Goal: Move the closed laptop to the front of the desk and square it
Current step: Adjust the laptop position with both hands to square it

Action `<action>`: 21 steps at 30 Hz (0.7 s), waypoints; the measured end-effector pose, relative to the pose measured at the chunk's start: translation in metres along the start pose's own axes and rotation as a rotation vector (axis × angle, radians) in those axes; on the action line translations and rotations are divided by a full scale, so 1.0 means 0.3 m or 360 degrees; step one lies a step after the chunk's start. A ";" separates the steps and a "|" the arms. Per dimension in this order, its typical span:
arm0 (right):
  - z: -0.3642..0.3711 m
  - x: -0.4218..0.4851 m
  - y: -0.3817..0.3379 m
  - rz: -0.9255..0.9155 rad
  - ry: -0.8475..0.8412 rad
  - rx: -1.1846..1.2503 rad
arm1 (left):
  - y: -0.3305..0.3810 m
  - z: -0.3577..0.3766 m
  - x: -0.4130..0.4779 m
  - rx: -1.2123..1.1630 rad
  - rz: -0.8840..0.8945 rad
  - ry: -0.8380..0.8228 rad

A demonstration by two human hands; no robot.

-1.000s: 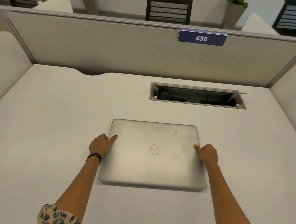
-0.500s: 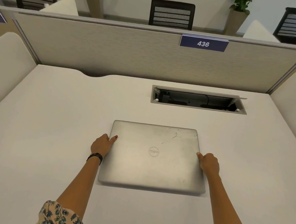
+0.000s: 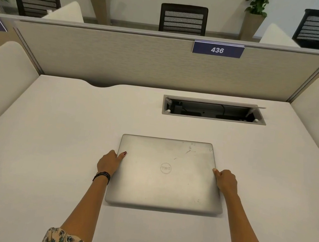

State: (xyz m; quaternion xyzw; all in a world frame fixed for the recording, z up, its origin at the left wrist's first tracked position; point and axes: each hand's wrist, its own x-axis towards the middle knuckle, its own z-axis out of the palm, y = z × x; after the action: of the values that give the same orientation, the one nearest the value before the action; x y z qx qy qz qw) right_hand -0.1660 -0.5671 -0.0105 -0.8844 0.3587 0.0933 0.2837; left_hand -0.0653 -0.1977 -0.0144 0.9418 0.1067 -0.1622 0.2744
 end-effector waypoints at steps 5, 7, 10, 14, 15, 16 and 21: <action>-0.006 -0.005 0.006 -0.0014 -0.0013 -0.0012 | -0.006 0.008 -0.006 -0.0022 -0.0002 -0.0006; -0.009 -0.007 0.010 -0.0017 -0.0012 -0.0009 | -0.013 0.013 -0.007 -0.0041 0.0007 0.0000; -0.006 -0.011 0.012 -0.0012 0.0004 0.0009 | -0.015 0.010 -0.010 -0.0071 0.0030 0.0016; -0.003 -0.014 0.024 -0.0016 0.0025 0.0079 | -0.016 0.007 -0.011 -0.0103 0.0048 0.0031; -0.003 -0.018 0.028 -0.0024 0.0032 0.0104 | -0.018 0.007 -0.014 -0.0111 0.0055 0.0043; -0.002 -0.023 0.029 -0.0027 0.0038 0.0132 | -0.019 0.004 -0.017 -0.0110 0.0059 0.0046; 0.005 -0.054 0.039 -0.0034 0.0119 0.0319 | -0.004 -0.008 -0.030 -0.0042 0.0087 0.0037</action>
State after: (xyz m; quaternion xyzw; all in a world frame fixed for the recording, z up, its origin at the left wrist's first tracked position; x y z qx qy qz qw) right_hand -0.1858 -0.5637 -0.0109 -0.8582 0.3671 0.0206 0.3581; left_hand -0.0734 -0.1964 -0.0098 0.9425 0.0863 -0.1423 0.2897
